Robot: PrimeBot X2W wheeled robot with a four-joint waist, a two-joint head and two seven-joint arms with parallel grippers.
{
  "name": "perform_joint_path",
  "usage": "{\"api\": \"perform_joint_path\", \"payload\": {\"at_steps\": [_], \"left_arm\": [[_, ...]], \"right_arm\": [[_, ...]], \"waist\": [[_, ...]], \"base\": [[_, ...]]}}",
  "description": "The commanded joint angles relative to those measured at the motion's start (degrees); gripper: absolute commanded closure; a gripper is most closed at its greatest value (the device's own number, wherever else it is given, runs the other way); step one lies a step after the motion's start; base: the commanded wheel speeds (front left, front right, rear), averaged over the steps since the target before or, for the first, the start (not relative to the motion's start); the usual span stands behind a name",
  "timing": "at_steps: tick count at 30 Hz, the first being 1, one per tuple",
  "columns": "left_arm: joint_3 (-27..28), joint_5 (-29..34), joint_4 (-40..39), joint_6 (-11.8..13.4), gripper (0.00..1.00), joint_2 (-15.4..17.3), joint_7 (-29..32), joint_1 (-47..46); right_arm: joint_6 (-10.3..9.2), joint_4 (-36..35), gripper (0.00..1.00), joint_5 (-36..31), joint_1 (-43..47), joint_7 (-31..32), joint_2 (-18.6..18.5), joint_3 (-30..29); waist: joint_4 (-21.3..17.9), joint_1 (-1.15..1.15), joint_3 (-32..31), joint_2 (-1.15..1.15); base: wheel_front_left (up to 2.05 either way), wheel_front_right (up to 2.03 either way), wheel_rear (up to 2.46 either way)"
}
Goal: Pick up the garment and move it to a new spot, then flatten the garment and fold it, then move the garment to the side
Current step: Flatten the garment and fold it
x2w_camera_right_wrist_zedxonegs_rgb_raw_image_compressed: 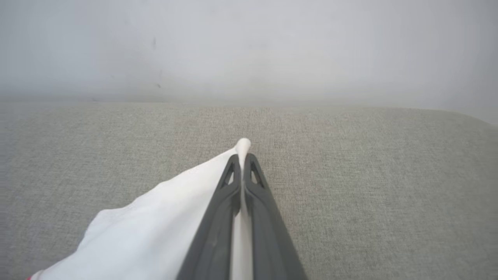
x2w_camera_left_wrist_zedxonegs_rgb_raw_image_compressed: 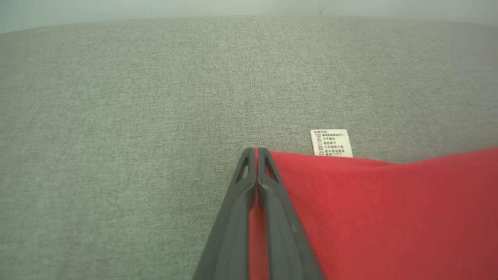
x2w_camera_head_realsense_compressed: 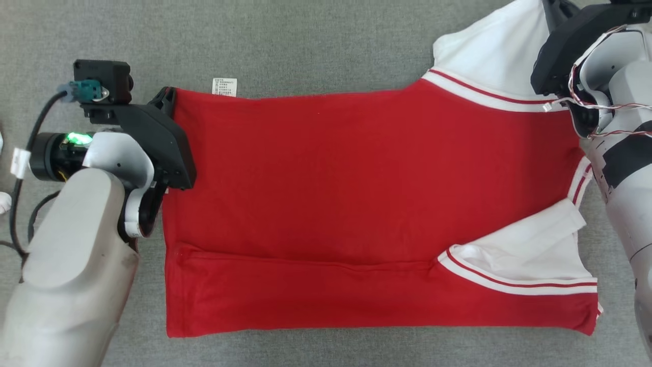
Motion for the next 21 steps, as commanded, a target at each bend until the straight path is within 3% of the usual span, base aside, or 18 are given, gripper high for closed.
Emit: {"api": "perform_joint_path", "payload": {"at_steps": [1, 10, 21], "left_arm": [[0.3, 0.6, 0.6, 0.4, 1.0, -0.2, -1.4, 0.9], [-0.2, 0.1, 3.1, -0.4, 1.0, -2.0, -7.7, 3.6], [0.8, -2.6, 2.6, -1.4, 1.0, -4.0, -16.6, 12.9]], "right_arm": [[-0.16, 0.3, 1.0, -0.4, -0.3, -1.5, 0.4, -0.1], [-0.16, -0.8, 1.0, 3.2, 4.8, -3.2, 1.1, 2.7], [-0.16, -13.0, 1.0, 10.8, 19.2, -1.5, -5.0, 9.7]], "waist": [[-0.4, -0.01, -1.3, -0.01], [-1.0, -0.01, -6.0, -0.01], [-2.6, -0.01, -13.1, -0.01]], "base": [[0.0, 0.0, 0.0], [0.0, 0.0, 0.0], [0.0, 0.0, 0.0]]}}
